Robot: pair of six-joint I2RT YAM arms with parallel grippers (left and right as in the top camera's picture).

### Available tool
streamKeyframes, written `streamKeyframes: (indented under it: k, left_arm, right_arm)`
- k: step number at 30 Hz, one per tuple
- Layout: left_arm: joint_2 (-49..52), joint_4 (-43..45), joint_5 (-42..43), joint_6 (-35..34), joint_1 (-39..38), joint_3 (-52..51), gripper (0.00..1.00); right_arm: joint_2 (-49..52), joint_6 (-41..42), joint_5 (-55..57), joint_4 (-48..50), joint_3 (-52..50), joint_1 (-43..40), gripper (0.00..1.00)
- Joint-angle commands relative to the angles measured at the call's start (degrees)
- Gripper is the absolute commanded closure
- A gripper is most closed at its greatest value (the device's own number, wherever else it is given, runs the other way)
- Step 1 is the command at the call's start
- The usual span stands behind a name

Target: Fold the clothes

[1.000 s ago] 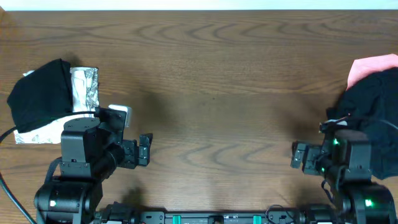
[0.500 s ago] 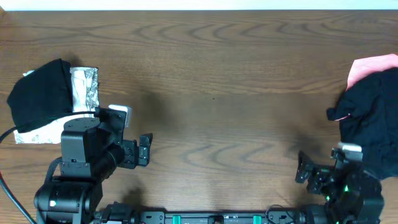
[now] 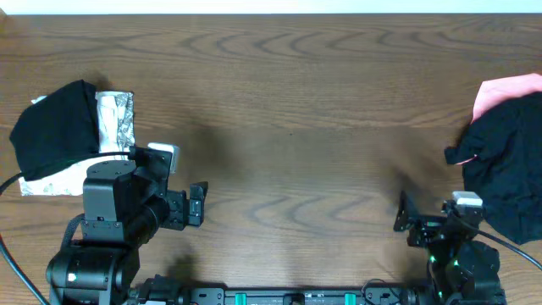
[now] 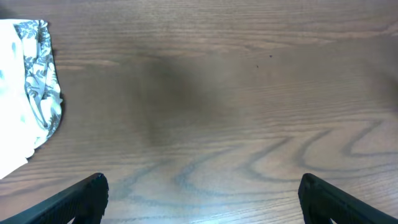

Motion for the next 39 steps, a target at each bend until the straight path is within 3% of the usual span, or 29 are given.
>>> streamKeyframes:
  k: [1, 11, 20, 39]
  left_arm:
    - [-0.2, 0.0, 0.0, 0.7, -0.1, 0.0, 0.02]
    - [-0.2, 0.0, 0.0, 0.7, -0.1, 0.0, 0.02]
    - [-0.2, 0.0, 0.0, 0.7, -0.1, 0.0, 0.02]
    - [-0.2, 0.0, 0.0, 0.7, -0.1, 0.0, 0.02]
  right_arm:
    - [-0.4, -3.2, 0.4, 5.9, -3.4, 1.2, 0.01]
    - [-0.4, -11.1, 0.4, 38.9, -18.7, 2.7, 0.01]
    - [-0.4, -11.5, 0.7, 33.1, -18.7, 2.2, 0.01]
    - [-0.4, -11.5, 0.8, 33.5, -18.7, 2.2, 0.01]
